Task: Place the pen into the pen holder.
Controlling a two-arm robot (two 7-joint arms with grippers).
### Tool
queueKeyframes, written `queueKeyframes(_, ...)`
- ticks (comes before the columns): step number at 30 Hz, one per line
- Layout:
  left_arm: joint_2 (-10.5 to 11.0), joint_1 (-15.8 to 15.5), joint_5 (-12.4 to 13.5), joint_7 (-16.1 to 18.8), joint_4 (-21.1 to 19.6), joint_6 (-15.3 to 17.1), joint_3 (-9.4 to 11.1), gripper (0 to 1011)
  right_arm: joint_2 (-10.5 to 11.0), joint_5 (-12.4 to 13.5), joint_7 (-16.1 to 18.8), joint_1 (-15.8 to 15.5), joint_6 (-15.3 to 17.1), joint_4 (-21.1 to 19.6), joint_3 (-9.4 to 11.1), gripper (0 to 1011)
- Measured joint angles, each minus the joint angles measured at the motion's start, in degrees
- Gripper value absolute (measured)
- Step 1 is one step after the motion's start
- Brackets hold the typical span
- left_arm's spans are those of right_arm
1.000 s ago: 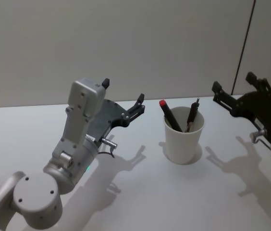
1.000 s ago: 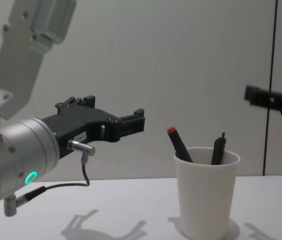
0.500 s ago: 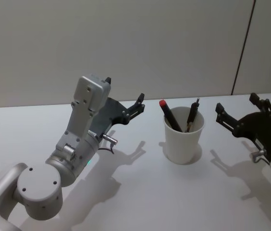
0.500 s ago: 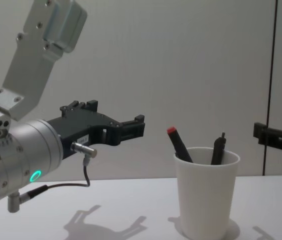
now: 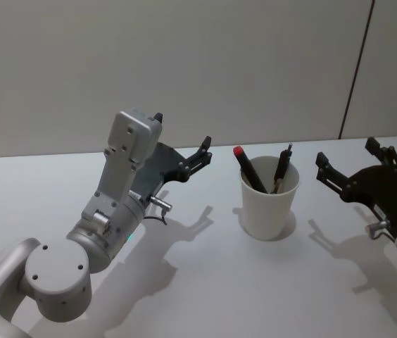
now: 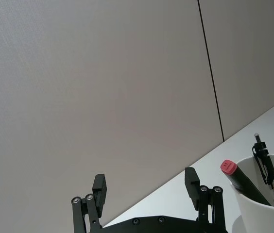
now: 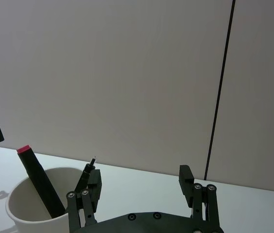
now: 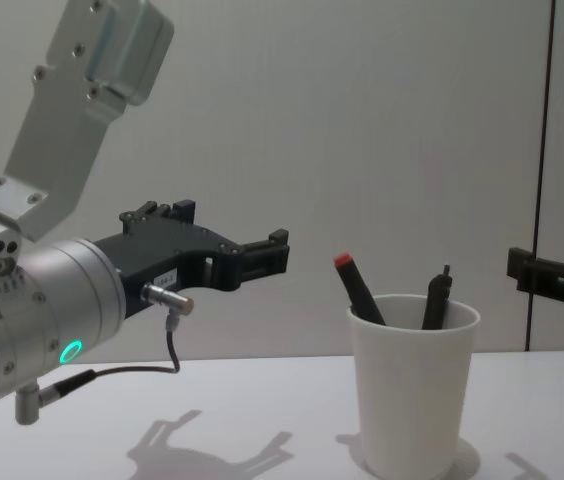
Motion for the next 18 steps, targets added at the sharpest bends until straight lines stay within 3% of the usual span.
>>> queueKeyframes(18,0.0,0.0,0.0,0.0,0.0,0.0,0.0,1003,0.0,0.0,0.0,0.0,0.0,0.0,0.0,1001)
